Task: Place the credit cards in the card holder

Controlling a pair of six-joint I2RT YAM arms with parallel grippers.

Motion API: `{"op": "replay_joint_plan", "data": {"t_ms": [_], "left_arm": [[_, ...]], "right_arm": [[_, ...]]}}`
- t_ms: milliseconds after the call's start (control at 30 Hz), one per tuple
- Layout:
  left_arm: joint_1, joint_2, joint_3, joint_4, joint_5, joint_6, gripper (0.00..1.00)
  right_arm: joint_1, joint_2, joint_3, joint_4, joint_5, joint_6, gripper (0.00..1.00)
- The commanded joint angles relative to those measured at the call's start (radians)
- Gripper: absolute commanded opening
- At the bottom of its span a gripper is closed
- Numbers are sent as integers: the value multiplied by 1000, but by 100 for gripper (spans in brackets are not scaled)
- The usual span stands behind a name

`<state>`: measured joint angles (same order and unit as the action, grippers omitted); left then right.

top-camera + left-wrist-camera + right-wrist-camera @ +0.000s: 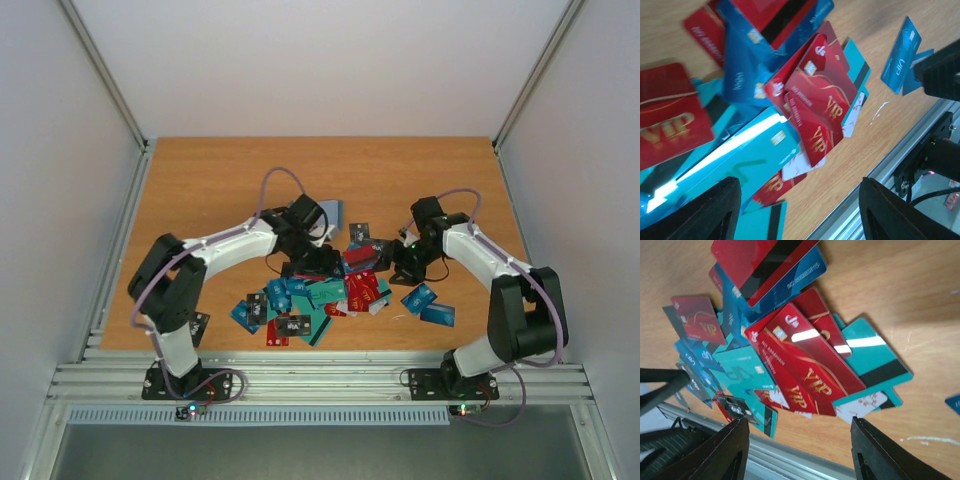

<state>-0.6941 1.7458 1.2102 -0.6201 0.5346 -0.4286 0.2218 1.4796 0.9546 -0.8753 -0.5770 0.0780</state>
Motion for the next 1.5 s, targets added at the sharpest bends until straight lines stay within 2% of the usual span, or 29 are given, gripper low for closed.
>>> {"op": "replay_joint_plan", "data": {"t_ms": [0, 300, 467, 633, 667, 1133, 1467], "left_arm": [[-44, 99, 96, 62, 90, -21, 66], [-72, 239, 189, 40, 114, -45, 61], [-76, 319, 225, 32, 130, -41, 60], [-76, 380, 229, 49, 149, -42, 59], [-74, 388, 228, 55, 144, -43, 58], [-66, 361, 188, 85, 125, -67, 54], [-65, 365, 151, 124, 139, -90, 40]], "right_arm": [[-23, 68, -15, 90, -44, -24, 56], [-24, 209, -46, 184, -50, -27, 50], [-22, 222, -83, 199, -52, -30, 49], [-18, 217, -139, 247, -113, -1, 47], [-6, 202, -171, 288, -167, 42, 47], [11, 178, -249, 484, -325, 173, 47], [11, 185, -310, 672, -422, 243, 42]]}}
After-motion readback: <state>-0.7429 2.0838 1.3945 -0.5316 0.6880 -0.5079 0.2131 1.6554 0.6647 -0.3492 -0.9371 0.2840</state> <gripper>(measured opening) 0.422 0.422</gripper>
